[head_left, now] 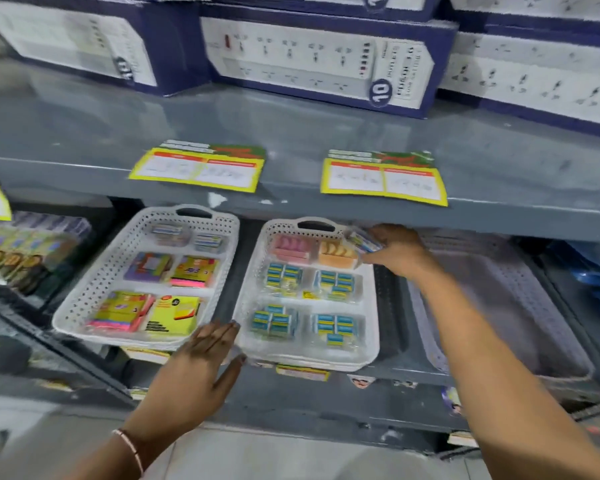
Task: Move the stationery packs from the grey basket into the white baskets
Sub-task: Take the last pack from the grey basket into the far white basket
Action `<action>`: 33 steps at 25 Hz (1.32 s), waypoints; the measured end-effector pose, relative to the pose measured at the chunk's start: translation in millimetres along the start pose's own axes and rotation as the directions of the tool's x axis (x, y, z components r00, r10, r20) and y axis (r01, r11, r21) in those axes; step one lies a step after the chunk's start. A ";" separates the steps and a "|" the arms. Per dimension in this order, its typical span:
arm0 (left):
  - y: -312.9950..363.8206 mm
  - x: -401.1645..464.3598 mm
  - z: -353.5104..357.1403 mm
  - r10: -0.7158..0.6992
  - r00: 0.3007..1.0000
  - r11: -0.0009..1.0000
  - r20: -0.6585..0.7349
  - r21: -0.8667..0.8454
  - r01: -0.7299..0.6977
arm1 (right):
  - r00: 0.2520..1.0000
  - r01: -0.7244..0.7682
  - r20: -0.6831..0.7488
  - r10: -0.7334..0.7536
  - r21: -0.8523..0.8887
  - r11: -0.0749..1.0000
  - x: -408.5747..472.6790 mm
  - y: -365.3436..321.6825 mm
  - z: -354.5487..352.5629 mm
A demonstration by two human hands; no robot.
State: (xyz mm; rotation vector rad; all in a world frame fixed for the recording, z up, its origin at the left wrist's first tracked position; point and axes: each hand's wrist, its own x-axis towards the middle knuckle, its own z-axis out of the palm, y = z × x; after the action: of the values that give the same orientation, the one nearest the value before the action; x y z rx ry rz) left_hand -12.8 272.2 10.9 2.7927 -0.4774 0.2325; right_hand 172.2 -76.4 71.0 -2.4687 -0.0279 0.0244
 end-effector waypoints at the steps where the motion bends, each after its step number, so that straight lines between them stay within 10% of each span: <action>1: -17.2 -7.7 -8.6 -0.035 0.999 0.999 -0.008 0.019 0.035 | 0.999 0.038 0.030 -0.037 -0.013 0.999 3.2 -25.2 20.4; 5: -75.1 -35.5 -31.5 -0.140 0.990 0.987 -0.003 0.077 0.140 | 0.985 0.054 0.149 -0.088 0.221 0.974 10.8 -106.1 96.2; 10: -120.1 -60.2 -45.7 -0.158 0.987 0.981 -0.013 0.113 0.158 | 0.916 -0.176 0.373 -0.146 0.702 0.690 1.4 -174.9 162.1; 19: -175.7 -68.3 -44.3 -0.059 0.998 0.984 0.000 0.168 0.058 | 0.902 -0.426 0.374 0.214 0.846 0.319 31.3 -223.3 219.3; 28: -191.6 -72.2 -31.7 -0.007 1.000 0.997 0.017 0.074 0.006 | 0.917 -0.367 0.102 0.386 0.595 0.715 120.4 -228.7 271.8; 33: -193.6 -72.3 -33.6 0.014 1.000 0.997 0.022 0.071 -0.016 | 0.895 -0.427 0.153 0.420 0.568 0.703 118.6 -249.6 277.8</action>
State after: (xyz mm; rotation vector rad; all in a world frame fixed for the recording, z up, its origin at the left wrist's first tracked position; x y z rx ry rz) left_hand -16.7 478.7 -23.2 2.8646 -0.5052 0.2272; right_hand 280.4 294.9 8.0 -1.7926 0.4827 0.2163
